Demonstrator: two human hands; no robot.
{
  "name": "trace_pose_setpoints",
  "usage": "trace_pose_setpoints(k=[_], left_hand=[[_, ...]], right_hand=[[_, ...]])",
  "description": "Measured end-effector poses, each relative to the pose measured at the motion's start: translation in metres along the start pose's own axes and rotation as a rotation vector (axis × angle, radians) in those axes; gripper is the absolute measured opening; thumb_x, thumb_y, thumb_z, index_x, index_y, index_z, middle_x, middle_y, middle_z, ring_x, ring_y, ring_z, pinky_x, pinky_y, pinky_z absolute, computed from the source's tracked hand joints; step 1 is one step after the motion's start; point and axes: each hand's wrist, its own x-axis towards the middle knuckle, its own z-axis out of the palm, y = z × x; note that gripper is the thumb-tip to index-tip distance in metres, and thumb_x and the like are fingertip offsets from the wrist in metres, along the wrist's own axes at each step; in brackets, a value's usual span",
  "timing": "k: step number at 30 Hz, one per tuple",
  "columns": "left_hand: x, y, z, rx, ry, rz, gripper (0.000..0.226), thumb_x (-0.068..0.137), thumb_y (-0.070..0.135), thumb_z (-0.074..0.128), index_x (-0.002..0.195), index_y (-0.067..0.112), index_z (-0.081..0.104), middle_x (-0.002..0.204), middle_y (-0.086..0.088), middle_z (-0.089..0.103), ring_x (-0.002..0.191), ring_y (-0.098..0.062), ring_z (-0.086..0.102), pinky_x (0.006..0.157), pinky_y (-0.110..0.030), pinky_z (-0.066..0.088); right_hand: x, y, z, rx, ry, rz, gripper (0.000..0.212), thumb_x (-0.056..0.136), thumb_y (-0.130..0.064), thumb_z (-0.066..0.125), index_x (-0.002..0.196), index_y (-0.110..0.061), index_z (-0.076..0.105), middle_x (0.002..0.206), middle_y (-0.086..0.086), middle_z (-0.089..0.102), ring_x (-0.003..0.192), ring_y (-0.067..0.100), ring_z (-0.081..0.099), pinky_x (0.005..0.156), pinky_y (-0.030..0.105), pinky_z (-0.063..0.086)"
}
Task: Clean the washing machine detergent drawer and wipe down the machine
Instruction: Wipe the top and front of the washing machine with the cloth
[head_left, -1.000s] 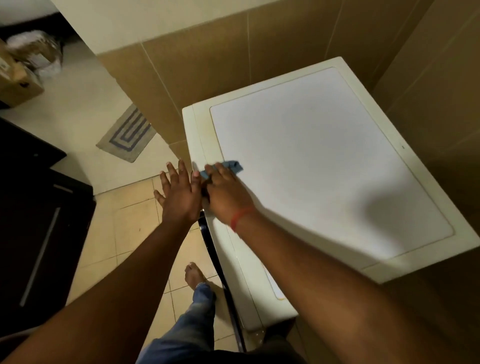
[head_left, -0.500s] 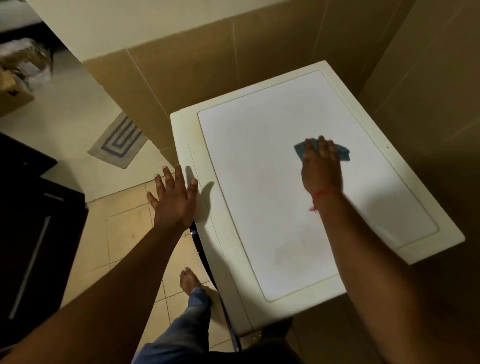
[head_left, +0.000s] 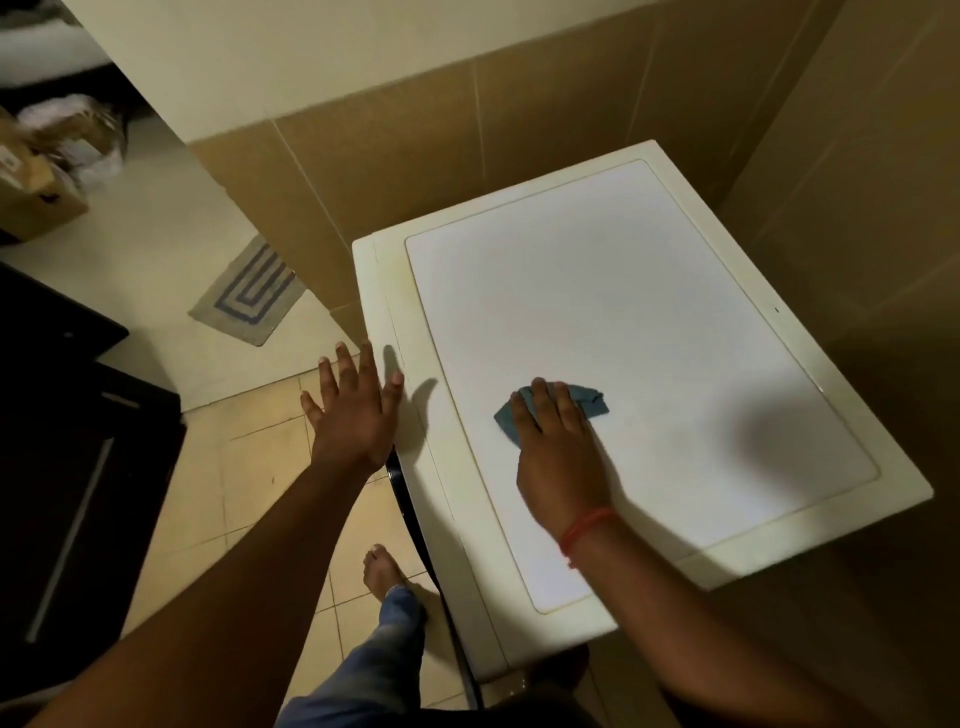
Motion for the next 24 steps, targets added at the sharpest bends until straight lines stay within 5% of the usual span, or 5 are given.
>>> trace_pose_setpoints(k=[5,13,16,19,24], left_hand=[[-0.001,-0.008,-0.001,-0.01,-0.009,-0.058,0.078,0.088,0.07,0.0,0.155,0.03,-0.005,0.164,-0.001,-0.013,0.149,-0.025,-0.017,0.117,-0.061,-0.006],[0.002,0.002,-0.002,0.002,-0.023,0.035,0.074,0.092,0.067,0.003,0.155,0.029,-0.006,0.164,-0.002,-0.012,0.149,-0.024,-0.017,0.118,-0.058,-0.007],[0.003,-0.006,0.0,-0.011,-0.02,-0.003,0.078,0.089,0.069,0.001,0.156,0.028,-0.004,0.164,-0.002,-0.012,0.149,-0.024,-0.018,0.118,-0.059,-0.007],[-0.001,-0.01,0.005,0.019,-0.053,-0.022,0.08,0.086,0.07,-0.001,0.156,0.029,-0.006,0.164,-0.001,-0.014,0.149,-0.024,-0.019,0.117,-0.059,-0.007],[-0.005,0.003,0.005,0.026,-0.055,0.036,0.073,0.093,0.067,0.004,0.155,0.03,-0.006,0.164,-0.002,-0.012,0.149,-0.025,-0.017,0.117,-0.059,-0.007]], right_hand=[[0.072,-0.03,-0.002,-0.008,-0.107,-0.313,0.067,0.08,0.003,0.044,0.146,-0.01,0.041,0.154,0.014,0.034,0.142,0.036,0.027,0.121,0.045,0.015],[0.058,0.055,-0.033,-0.061,0.073,0.061,0.062,0.083,0.0,0.039,0.145,-0.005,0.042,0.152,0.019,0.035,0.142,0.037,0.028,0.12,0.039,0.011],[0.001,0.018,-0.008,-0.065,0.025,-0.089,0.065,0.077,-0.003,0.031,0.138,-0.008,0.05,0.146,0.017,0.044,0.137,0.038,0.036,0.119,0.043,0.013],[0.016,-0.013,-0.001,-0.039,-0.034,-0.316,0.069,0.071,0.005,0.053,0.138,-0.01,0.052,0.147,0.016,0.044,0.137,0.035,0.039,0.12,0.04,0.014],[0.062,0.013,-0.013,-0.01,-0.033,-0.052,0.061,0.086,-0.001,0.046,0.146,-0.013,0.04,0.155,0.013,0.032,0.144,0.034,0.026,0.121,0.041,0.016]])
